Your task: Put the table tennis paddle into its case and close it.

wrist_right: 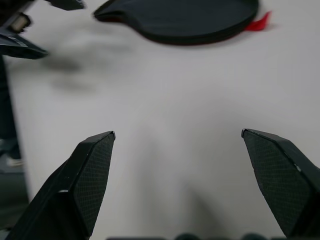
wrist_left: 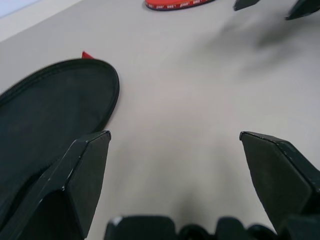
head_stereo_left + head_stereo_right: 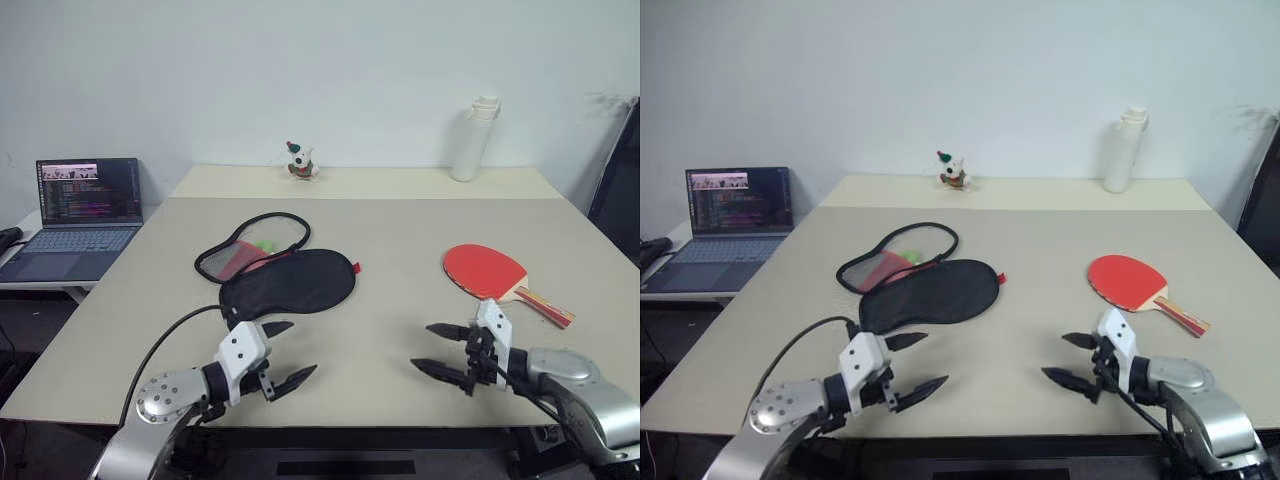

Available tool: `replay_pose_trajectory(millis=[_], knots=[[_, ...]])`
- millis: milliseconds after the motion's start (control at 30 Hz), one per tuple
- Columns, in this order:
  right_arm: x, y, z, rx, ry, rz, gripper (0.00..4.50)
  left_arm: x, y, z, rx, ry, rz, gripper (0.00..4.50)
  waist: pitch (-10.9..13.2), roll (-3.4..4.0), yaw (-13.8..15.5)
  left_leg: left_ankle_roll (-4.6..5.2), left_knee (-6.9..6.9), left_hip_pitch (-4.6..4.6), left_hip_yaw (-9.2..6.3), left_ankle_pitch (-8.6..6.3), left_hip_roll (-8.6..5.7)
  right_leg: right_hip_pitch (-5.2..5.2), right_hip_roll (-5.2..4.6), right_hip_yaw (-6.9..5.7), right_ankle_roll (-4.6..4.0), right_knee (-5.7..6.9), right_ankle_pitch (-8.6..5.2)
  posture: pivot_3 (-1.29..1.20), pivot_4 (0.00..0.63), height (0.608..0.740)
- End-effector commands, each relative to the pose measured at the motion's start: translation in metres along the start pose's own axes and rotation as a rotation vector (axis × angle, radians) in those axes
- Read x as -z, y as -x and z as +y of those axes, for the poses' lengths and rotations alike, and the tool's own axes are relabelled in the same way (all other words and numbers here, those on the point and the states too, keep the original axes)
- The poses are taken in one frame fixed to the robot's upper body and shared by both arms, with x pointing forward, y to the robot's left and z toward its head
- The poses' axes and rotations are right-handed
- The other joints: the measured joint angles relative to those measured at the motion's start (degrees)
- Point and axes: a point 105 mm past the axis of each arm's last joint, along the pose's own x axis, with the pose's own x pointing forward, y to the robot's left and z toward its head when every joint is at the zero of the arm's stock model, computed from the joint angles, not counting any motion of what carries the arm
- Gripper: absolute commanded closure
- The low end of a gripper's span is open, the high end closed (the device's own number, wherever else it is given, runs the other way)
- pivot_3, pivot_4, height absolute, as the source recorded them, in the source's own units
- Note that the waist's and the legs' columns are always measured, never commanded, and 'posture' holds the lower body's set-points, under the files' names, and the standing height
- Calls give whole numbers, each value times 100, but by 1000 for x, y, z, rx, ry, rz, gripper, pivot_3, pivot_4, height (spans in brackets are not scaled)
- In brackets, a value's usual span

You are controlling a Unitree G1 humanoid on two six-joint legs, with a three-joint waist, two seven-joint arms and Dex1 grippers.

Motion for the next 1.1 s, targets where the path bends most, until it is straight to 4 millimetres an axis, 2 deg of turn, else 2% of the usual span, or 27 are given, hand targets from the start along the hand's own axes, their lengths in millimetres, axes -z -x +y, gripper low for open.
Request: replay_pose_trajectory(millis=[33, 133, 233, 400, 567, 733, 867, 1100], knots=[[-9, 1, 2, 14, 33, -19, 45, -4, -3, 2, -13, -35, -26, 0, 0, 0, 2, 0, 3, 3, -1, 0, 0, 3, 0, -1, -5, 0, -3, 0, 150, 740], [-9, 2, 5, 27, 29, -20, 45, -3, -5, 3, -20, -26, -33, 0, 0, -1, 3, 0, 4, 6, 1, 0, -3, 8, -2, 0, -24, -2, -14, 0, 150, 740], [-19, 5, 9, 44, 27, -41, 45, -4, -4, 11, -11, -20, -38, 0, 1, -3, 6, 0, 0, -2, 1, 0, -3, 1, -2, 0, -9, -4, -6, 0, 150, 740], [-22, 11, 15, 83, 14, -44, 45, -3, -5, 41, 6, -17, -21, 0, 1, -4, 12, 0, 1, -1, -3, 0, -1, 0, 4, -6, 1, 0, 0, 0, 150, 740], [-24, 2, 17, 103, 12, -67, 45, -2, 2, 77, -16, -62, 19, 0, 4, -8, 5, 0, 1, -3, 1, 0, -2, 0, 4, -4, 3, -2, 0, 0, 150, 740], [-38, -4, 19, 93, 22, -114, 45, 16, 16, 97, -5, -111, 129, 0, 5, -9, -24, 0, -5, -3, 6, 0, 2, -7, 7, -2, 3, -1, 1, 0, 150, 740], [-39, -6, 18, 107, 34, -122, 45, 40, 24, 110, 42, -161, 253, 0, 4, -12, 6, 0, -4, -4, 1, 0, 2, -7, 7, -7, 2, -1, 1, 0, 150, 740], [-42, -13, 20, 94, 37, -134, 45, 64, 32, 133, 14, -166, 355, 0, 2, -20, 17, 0, 1, -4, 4, 0, -2, -5, 3, -6, 5, 2, 3, 0, 150, 740]])
